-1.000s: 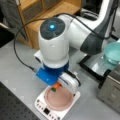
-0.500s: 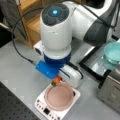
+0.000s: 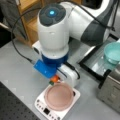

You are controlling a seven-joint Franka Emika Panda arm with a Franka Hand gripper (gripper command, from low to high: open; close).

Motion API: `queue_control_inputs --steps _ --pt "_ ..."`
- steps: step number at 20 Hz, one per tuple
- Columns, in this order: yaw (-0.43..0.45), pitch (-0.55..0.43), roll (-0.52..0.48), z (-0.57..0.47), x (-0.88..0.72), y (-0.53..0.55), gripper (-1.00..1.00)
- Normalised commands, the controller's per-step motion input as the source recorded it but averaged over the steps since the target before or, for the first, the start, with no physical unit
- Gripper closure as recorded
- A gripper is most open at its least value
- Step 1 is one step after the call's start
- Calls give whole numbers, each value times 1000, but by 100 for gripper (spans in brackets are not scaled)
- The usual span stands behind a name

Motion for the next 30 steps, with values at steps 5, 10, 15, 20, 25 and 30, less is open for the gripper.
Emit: queue_control_inputs --steps 5,10,15,20,25,30 --pt "-978 -54 -70 111 329 90 100" --pt "-535 41 -87 130 310 120 100" --pt "-831 101 -12 92 304 14 100" --pt "-980 20 122 122 338 -75 100" --pt "-587 85 24 130 254 -144 100" --pt "-233 101 -36 142 209 -115 100"
